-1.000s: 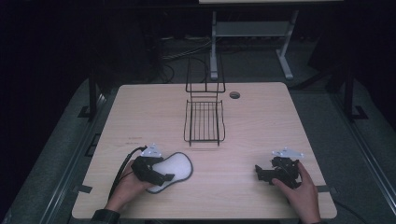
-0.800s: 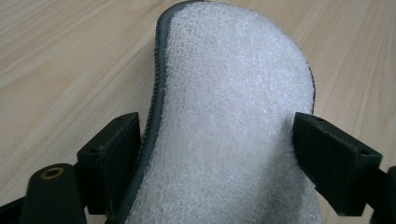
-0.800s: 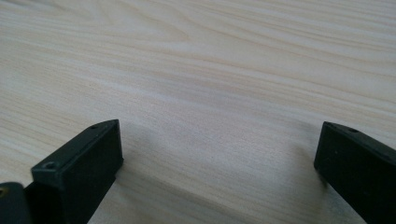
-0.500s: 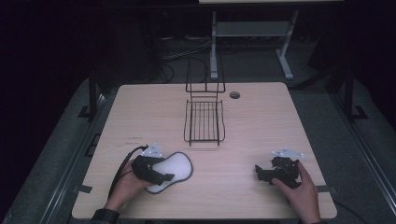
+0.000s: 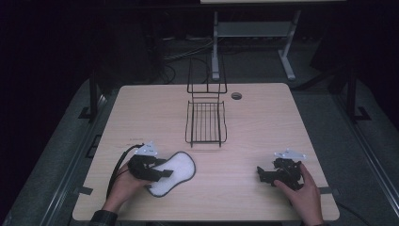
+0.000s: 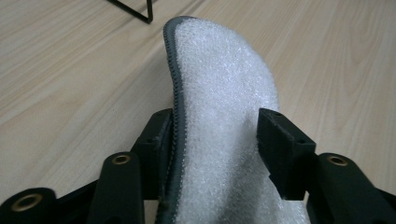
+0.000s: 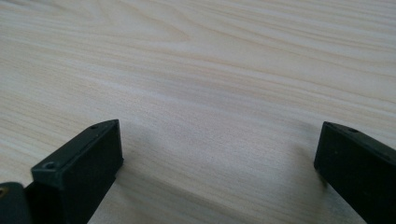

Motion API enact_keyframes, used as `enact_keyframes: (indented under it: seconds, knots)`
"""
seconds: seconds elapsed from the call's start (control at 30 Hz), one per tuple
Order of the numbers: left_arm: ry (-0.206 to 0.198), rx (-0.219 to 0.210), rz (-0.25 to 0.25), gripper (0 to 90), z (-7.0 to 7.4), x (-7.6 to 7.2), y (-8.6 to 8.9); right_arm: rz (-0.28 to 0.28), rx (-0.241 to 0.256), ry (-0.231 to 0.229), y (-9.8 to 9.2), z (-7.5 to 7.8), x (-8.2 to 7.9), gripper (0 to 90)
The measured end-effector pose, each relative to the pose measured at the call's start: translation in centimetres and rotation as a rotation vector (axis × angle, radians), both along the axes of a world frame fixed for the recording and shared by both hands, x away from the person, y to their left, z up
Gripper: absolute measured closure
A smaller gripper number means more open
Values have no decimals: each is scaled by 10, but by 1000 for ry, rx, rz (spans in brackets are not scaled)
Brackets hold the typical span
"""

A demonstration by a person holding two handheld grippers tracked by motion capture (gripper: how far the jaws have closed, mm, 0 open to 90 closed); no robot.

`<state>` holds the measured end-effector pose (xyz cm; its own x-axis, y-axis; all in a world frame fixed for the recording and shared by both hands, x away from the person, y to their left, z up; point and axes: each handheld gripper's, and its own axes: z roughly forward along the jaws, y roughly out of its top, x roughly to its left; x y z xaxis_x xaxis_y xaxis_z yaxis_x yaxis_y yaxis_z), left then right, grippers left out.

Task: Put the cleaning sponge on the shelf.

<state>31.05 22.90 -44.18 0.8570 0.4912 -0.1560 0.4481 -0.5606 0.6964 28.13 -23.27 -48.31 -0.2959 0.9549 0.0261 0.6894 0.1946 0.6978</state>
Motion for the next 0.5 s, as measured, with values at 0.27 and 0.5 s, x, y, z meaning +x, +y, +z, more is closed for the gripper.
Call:
enact_keyframes:
  seconds: [0.27, 0.5]
  knots:
    - [9, -47, -4, 591, 7, -1, 4, 0, 0, 0, 0, 0, 0, 5]
    - [29, -93, -7, 658, 13, -3, 6, 0, 0, 0, 0, 0, 0, 5]
